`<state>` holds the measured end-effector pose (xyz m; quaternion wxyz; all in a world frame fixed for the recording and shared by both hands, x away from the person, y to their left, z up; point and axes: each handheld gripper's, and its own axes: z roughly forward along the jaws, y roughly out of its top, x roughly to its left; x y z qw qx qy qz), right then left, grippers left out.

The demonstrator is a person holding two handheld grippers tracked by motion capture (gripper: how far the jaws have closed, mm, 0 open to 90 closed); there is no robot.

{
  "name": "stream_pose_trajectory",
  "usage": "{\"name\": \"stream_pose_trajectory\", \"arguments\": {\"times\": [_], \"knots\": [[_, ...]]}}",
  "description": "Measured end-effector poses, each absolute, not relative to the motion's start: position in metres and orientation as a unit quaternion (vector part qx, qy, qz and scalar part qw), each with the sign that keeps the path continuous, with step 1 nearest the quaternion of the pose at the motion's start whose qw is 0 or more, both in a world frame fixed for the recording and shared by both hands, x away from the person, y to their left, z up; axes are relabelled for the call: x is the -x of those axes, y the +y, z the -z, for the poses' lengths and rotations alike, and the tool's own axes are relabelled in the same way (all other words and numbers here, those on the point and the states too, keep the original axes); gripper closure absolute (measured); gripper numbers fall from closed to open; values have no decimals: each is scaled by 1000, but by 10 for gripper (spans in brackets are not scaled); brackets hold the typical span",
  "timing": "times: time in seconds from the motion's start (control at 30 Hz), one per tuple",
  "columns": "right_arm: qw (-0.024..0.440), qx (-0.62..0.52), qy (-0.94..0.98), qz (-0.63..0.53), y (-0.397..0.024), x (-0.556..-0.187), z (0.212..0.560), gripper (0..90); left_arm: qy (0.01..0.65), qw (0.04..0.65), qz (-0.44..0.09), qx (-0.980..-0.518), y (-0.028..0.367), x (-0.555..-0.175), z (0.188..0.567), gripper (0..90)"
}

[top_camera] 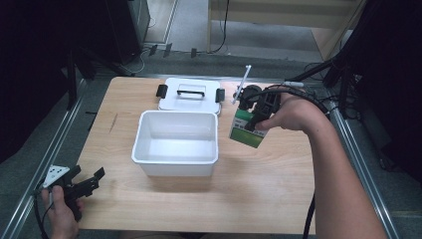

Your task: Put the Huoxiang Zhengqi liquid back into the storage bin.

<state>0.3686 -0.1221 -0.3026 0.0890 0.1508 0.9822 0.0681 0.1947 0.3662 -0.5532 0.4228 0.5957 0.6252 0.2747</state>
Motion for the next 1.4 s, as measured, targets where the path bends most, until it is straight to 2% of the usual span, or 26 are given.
{"name": "stream_pose_trajectory", "arguments": {"times": [0.4, 0.9, 1.4], "knots": [[99, -115, 986, -69, -93, -369, 275, 648, 625, 425, -274, -595, 367, -194, 553, 99], [98, -88, 989, -73, -53, -366, 256, 647, 624, 426, -273, -595, 367, -195, 553, 99], [85, -33, 993, -73, 2, -363, 266, 647, 624, 429, -271, -594, 367, -195, 553, 99]]}}
